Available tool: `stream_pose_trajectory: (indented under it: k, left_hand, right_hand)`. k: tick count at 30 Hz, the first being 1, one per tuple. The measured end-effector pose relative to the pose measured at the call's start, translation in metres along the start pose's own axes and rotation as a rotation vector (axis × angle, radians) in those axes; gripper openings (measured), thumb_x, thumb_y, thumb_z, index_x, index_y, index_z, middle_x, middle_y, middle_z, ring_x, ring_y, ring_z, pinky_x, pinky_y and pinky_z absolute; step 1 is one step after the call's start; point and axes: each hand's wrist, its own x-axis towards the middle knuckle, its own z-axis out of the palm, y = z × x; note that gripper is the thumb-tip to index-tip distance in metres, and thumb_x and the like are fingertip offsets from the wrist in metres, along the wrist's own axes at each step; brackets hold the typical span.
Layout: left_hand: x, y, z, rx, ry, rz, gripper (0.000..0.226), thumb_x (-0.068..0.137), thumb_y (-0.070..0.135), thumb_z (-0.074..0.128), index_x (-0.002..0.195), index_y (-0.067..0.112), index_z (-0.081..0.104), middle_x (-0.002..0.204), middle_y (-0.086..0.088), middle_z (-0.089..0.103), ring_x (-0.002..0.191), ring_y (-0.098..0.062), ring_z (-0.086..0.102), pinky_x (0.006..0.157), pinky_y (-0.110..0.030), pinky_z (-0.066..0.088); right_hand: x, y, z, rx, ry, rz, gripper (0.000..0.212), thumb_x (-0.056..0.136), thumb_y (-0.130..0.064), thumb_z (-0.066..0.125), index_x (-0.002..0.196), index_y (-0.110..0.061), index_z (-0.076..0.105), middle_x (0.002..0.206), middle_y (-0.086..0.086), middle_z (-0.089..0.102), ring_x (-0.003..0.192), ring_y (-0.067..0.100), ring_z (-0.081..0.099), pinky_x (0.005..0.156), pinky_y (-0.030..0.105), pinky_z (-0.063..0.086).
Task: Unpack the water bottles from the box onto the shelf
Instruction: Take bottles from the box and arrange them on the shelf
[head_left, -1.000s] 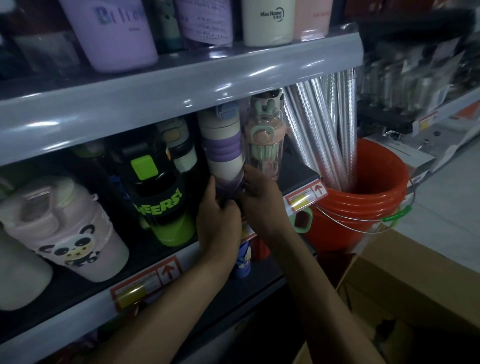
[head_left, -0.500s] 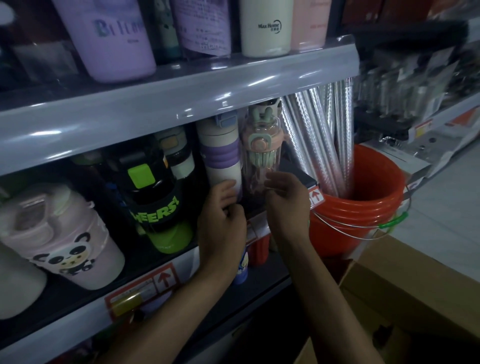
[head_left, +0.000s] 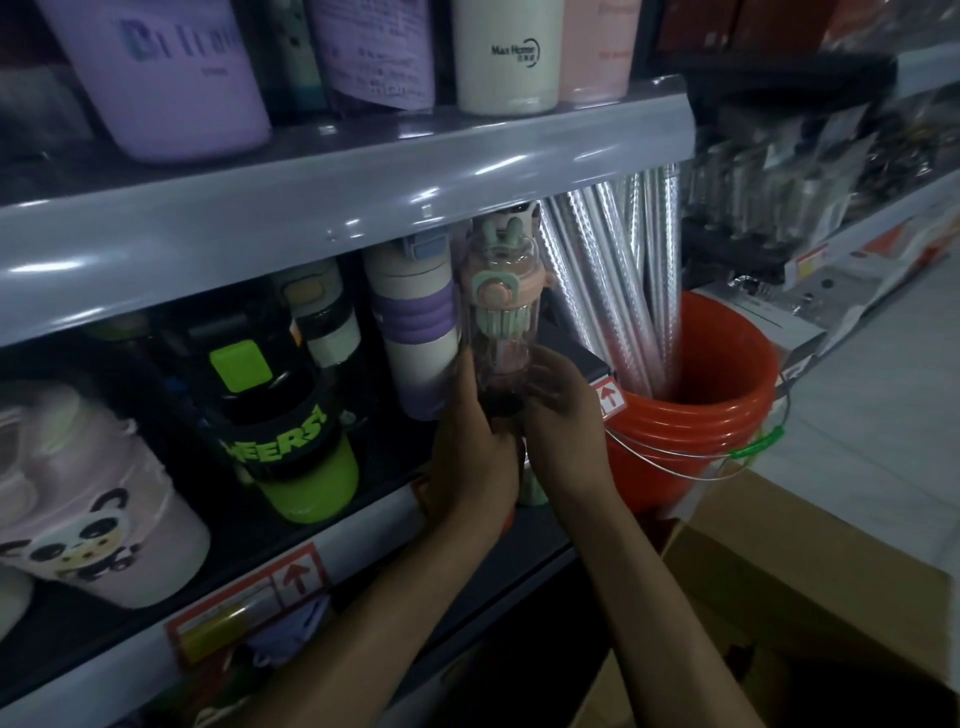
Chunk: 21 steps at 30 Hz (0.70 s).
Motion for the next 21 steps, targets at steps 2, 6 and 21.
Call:
stream_pose_trajectory:
  k: [2,6,21]
  left_hand:
    - [0.003,-0.004,0.001,-0.013,0.013,0.005,0.081,0.089,-0.002,0.059,0.158,0.029,0.031,0.149,0.001,0.056,0.138,-0.013,0.051,0.105,-0.019,0.035]
    - [0.006,-0.008,0.002,-0.052,0.035,0.017,0.076,0.083,0.002,0.055,0.153,0.03,0.043,0.146,0.0,0.058,0.137,-0.013,0.052,0.114,-0.033,0.042]
    - [0.022,-0.009,0.003,0.086,-0.097,0.03,0.084,0.091,0.007,0.061,0.162,0.03,0.02,0.161,0.001,0.04,0.148,-0.016,0.038,0.12,-0.043,0.034]
  right_hand:
    - [0.001,0.0,0.001,0.018,-0.013,0.02,0.058,0.076,0.006,0.049,0.128,-0.012,0.065,0.112,0.002,0.075,0.106,0.017,0.072,0.094,0.05,0.058]
    - [0.007,0.002,0.0,0.054,-0.051,0.06,0.056,0.082,0.006,0.047,0.13,-0.016,0.064,0.116,0.003,0.074,0.11,0.021,0.071,0.094,0.054,0.057]
    - [0.035,0.016,0.006,0.053,0.041,0.095,0.052,0.075,-0.003,0.053,0.126,-0.008,0.061,0.116,0.001,0.071,0.108,0.015,0.068,0.088,0.034,0.058]
